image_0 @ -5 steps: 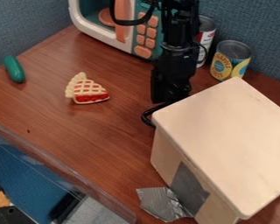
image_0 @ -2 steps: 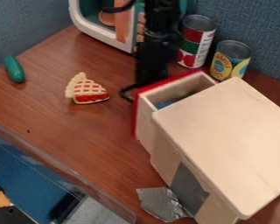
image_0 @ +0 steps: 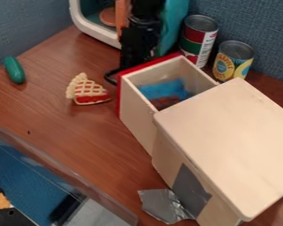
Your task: Open the drawer
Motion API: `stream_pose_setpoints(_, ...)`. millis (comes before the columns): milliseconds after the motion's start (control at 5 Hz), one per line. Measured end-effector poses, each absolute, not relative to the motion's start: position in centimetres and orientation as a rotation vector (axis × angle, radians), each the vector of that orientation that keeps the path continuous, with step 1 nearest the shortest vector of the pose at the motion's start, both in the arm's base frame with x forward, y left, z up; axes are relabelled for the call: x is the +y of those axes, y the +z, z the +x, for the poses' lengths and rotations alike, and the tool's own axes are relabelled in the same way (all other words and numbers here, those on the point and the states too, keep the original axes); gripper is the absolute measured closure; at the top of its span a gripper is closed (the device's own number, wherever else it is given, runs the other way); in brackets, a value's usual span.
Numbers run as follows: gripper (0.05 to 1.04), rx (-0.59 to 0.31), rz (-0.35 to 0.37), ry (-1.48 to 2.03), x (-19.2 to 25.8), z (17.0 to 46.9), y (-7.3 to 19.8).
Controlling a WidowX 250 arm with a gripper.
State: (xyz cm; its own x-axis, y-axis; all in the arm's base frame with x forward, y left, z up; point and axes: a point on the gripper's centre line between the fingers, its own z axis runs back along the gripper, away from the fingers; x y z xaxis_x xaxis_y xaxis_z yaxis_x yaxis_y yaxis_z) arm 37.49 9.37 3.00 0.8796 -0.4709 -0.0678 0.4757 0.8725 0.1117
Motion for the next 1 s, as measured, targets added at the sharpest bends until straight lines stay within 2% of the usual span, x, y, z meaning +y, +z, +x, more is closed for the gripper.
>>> stream_pose_setpoints(200,0.878,0.046,0.128,-0.507,9.5,37.4,3.0)
stream_pose_setpoints(400,0.624,0.114,0.098,-0.658,9.5,36.9,2.9)
stream_pose_setpoints(600,0.31,0.132,0.015,-0.764,8.5,36.5,3.7)
stream_pose_setpoints(800,0.091,0.051,-0.006,-0.86,8.3,36.6,8.8)
stream_pose_setpoints(1000,0.081,-0.045,0.018,-0.934,8.3,35.6,14.3)
